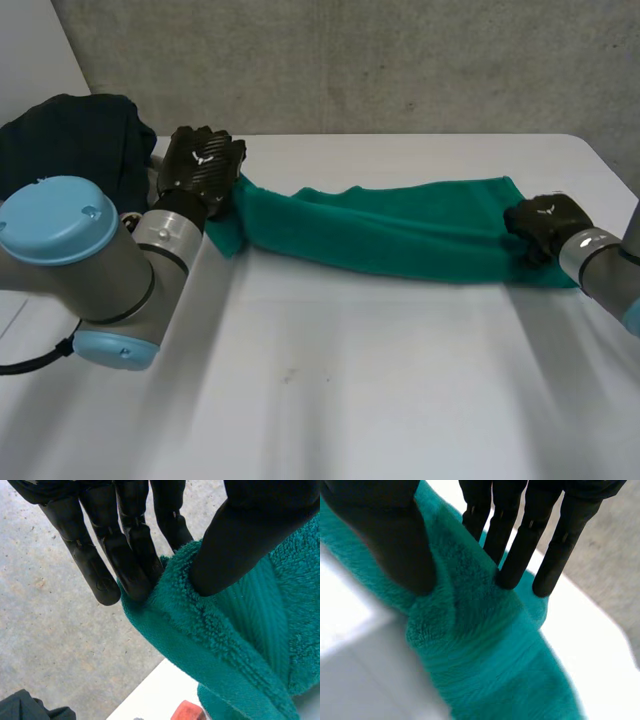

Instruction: Fold the laundry.

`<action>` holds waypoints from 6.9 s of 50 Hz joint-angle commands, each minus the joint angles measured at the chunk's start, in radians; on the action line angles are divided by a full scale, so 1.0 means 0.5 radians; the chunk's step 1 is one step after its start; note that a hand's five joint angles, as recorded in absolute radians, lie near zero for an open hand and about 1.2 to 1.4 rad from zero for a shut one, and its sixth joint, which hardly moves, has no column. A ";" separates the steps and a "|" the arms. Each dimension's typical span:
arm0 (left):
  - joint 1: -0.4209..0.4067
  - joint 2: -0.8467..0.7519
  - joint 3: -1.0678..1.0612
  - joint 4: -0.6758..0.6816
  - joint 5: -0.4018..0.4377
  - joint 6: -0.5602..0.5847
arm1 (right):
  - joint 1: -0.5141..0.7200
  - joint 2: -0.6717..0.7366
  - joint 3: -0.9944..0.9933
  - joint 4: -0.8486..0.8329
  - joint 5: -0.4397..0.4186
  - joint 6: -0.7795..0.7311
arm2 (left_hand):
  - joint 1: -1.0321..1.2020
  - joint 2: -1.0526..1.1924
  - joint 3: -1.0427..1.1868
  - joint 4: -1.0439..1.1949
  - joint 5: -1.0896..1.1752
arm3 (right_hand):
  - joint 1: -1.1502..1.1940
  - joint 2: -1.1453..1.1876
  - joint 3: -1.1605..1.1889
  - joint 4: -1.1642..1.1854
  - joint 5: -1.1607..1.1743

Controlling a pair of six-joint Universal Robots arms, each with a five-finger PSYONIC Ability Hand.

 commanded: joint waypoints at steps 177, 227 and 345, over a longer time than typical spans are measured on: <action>0.005 -0.636 0.266 0.353 -0.082 0.673 | 0.007 0.964 -1.226 -0.420 0.387 -0.536 | 0.481 0.397 0.404 0.389 0.471 | 1.080 1.090 1.065 1.048 1.062; 0.020 0.045 -0.347 0.119 -0.060 0.265 | -0.468 0.369 -0.352 0.344 -0.272 -0.189 | -1.949 -2.033 -2.026 -2.041 -1.959 | -0.050 -0.039 -0.064 -0.081 -0.067; 0.005 0.502 -0.497 0.095 0.096 -0.216 | 0.942 -0.012 0.295 -0.875 -0.521 -0.784 | -1.937 -2.021 -2.014 -2.029 -1.947 | 1.080 1.090 1.065 1.048 1.062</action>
